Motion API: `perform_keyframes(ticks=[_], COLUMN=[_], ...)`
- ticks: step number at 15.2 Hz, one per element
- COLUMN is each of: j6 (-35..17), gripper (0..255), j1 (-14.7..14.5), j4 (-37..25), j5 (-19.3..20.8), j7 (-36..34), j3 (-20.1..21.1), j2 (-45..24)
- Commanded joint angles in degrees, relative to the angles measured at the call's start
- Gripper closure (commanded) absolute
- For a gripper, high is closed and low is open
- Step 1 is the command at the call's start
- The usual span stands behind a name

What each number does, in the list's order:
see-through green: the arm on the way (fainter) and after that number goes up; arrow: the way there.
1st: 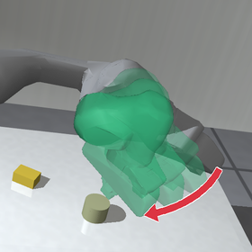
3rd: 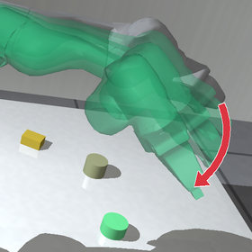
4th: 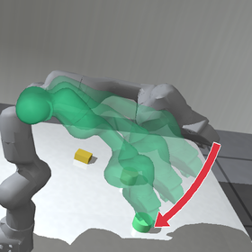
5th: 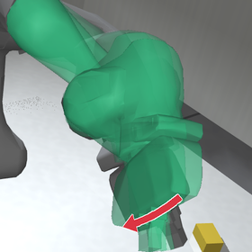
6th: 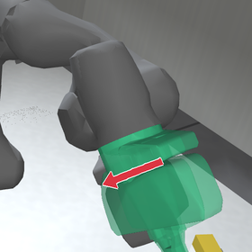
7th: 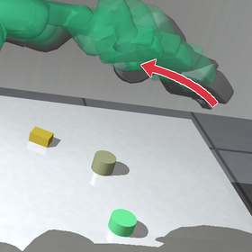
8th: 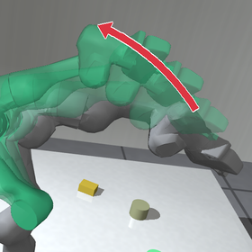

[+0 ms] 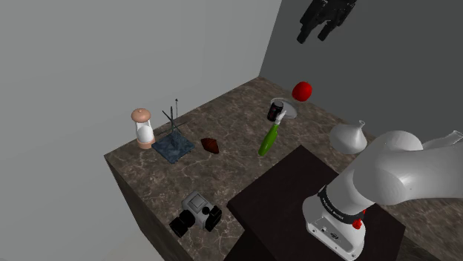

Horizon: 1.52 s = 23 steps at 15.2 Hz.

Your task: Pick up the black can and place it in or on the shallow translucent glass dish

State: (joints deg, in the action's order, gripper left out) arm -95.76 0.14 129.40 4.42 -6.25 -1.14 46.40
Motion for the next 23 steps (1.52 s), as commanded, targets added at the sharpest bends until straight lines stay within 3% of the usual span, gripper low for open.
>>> perform_keyframes(ticks=[1,12,23], j6=[0.0,-16.5,-33.3], gripper=[0,0,0], j1=[0.0,2.0,2.1], j4=[0.0,9.7,11.0], j5=[0.0,3.1,1.7], j7=[0.0,8.5,19.0], j3=[0.0,-10.3,-21.3], j2=[0.0,-8.3,-25.8])
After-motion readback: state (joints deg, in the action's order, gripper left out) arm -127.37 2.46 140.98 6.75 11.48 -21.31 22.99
